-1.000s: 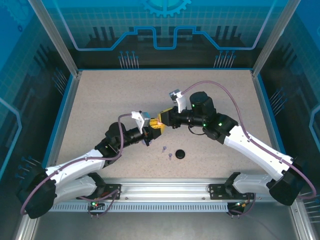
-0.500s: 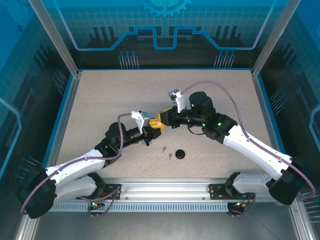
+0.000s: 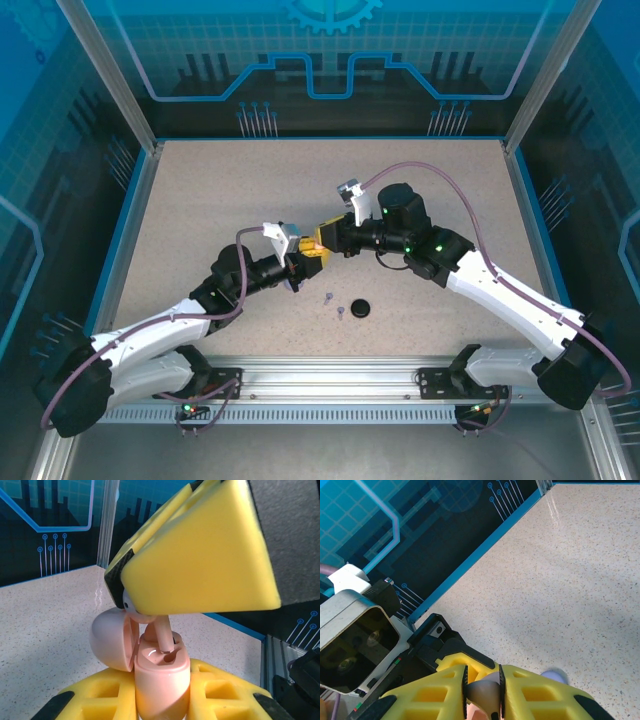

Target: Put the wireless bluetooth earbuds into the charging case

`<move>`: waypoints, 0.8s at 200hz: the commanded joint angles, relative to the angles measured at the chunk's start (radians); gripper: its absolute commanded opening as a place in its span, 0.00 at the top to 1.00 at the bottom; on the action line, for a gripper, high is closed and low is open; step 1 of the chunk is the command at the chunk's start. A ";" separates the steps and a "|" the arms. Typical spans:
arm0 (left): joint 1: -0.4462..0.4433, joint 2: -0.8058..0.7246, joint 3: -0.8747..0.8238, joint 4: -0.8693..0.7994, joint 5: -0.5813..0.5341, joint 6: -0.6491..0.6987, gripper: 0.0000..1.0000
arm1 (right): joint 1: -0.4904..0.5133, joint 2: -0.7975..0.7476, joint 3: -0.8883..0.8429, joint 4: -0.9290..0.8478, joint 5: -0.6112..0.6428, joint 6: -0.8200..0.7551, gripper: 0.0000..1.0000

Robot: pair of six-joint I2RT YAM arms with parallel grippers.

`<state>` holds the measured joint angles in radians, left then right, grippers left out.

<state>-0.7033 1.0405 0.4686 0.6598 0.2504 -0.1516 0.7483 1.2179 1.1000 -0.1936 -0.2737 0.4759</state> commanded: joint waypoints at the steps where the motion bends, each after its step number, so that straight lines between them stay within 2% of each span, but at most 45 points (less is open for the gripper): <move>1: -0.007 -0.016 0.024 0.035 -0.027 0.020 0.96 | 0.023 0.000 -0.010 -0.022 -0.044 -0.010 0.77; 160: -0.005 -0.013 0.025 0.040 -0.030 0.016 0.96 | 0.023 -0.043 -0.059 -0.022 -0.018 -0.008 0.76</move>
<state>-0.7094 1.0405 0.4686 0.6479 0.2485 -0.1516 0.7486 1.1885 1.0618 -0.1818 -0.2775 0.4767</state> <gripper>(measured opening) 0.216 0.237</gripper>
